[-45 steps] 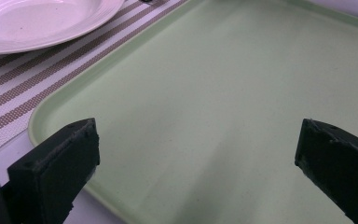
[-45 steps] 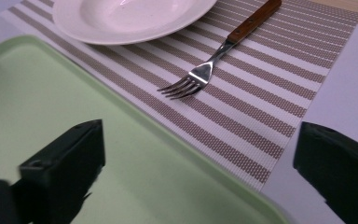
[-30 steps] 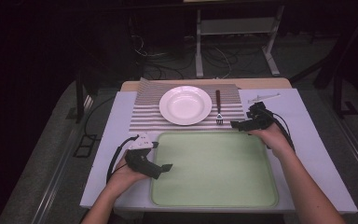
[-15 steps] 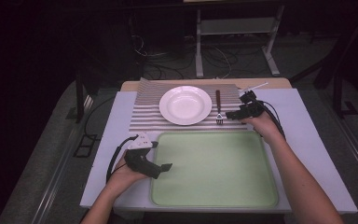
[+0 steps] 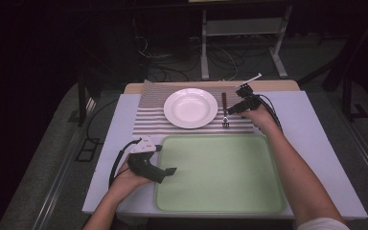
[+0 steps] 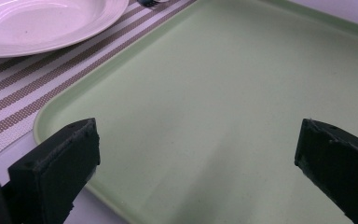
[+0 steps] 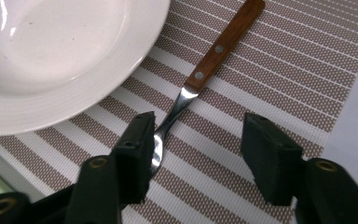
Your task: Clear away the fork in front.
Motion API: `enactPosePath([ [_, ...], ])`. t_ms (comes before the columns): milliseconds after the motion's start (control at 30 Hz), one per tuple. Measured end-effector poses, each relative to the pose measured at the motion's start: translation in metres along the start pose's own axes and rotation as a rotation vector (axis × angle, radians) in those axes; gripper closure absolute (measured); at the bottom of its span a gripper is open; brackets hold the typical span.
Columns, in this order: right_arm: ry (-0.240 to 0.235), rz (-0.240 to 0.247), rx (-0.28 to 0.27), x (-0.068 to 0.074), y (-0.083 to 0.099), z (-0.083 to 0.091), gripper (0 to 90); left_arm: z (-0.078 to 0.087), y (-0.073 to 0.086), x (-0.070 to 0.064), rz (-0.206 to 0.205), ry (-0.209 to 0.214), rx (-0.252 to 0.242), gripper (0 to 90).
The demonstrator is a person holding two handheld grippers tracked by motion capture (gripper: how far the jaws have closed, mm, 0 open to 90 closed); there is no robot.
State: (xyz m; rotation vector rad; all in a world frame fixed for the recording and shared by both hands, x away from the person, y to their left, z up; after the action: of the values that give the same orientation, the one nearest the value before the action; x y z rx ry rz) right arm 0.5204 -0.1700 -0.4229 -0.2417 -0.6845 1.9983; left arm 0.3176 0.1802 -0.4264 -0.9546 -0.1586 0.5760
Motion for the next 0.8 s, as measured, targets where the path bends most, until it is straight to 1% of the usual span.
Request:
enactPosePath([
  [33,0.0,0.0,0.0,0.0,0.0,0.0,46.9,0.0,0.0,0.0,0.0,0.0,0.0,0.0],
  [100,0.011,0.003,0.016,-0.001,-0.004,-0.003,49.8,-0.001,0.0,0.0,-0.004,0.001,0.006,0.0],
  [133,0.019,-0.004,0.037,-0.003,-0.009,-0.007,52.5,-0.001,0.001,-0.001,-0.003,0.004,0.006,0.0],
  [167,0.019,-0.004,0.037,-0.003,-0.009,-0.007,52.5,-0.001,0.001,-0.001,-0.003,0.004,0.006,0.0],
  [200,0.024,-0.003,0.056,-0.003,-0.014,-0.011,54.0,-0.001,0.001,-0.001,-0.003,0.005,0.005,0.0],
  [267,0.023,-0.004,0.063,-0.003,-0.016,-0.013,54.4,-0.001,0.001,-0.001,-0.002,0.006,0.006,0.0],
  [333,0.012,-0.011,0.079,-0.002,-0.022,-0.018,56.5,-0.001,0.001,0.0,-0.002,0.005,0.007,0.0],
  [400,0.016,-0.017,0.089,-0.001,-0.027,-0.021,57.4,-0.001,0.001,0.001,-0.001,0.005,0.007,0.0],
  [433,0.015,-0.022,0.102,0.0,-0.029,-0.024,57.5,-0.001,0.002,0.001,-0.001,0.004,0.006,0.0],
  [500,0.019,-0.019,0.109,0.0,-0.031,-0.025,57.7,-0.001,0.002,0.001,-0.001,0.004,0.006,0.0],
  [533,0.026,-0.025,0.126,0.0,-0.036,-0.028,59.6,-0.001,0.002,0.001,-0.002,0.004,0.008,0.0],
  [567,0.026,-0.035,0.14,0.0,-0.038,-0.031,59.7,-0.001,0.002,0.001,-0.002,0.004,0.008,0.0],
  [633,0.029,-0.038,0.147,0.0,-0.04,-0.032,59.7,-0.001,0.002,0.001,-0.005,0.003,0.01,0.0],
  [700,0.037,-0.057,0.189,0.0,-0.044,-0.039,60.3,-0.001,0.002,0.001,-0.007,0.003,0.011,0.0],
  [733,0.037,-0.057,0.189,0.0,-0.044,-0.039,60.3,-0.001,0.002,0.001,-0.007,0.003,0.011,0.0],
  [767,0.046,-0.059,0.209,0.0,-0.045,-0.042,60.3,-0.001,0.002,0.001,-0.003,0.001,0.009,0.0],
  [800,0.046,-0.059,0.209,0.0,-0.045,-0.042,60.3,-0.001,0.002,0.001,-0.003,0.001,0.009,0.0],
])
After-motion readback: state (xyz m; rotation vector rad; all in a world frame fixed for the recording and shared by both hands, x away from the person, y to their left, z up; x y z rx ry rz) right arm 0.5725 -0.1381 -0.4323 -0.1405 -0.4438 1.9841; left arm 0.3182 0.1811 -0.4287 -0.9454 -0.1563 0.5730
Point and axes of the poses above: each handheld gripper's, and its own axes: z roughly backward along the jaws, y roughly out of its underside, x roughly to its left, the point moved 2 cm from there along -z, roughly forward along the jaws, and after that the axes turned 2 degrees about z, right-handed, at the moved point
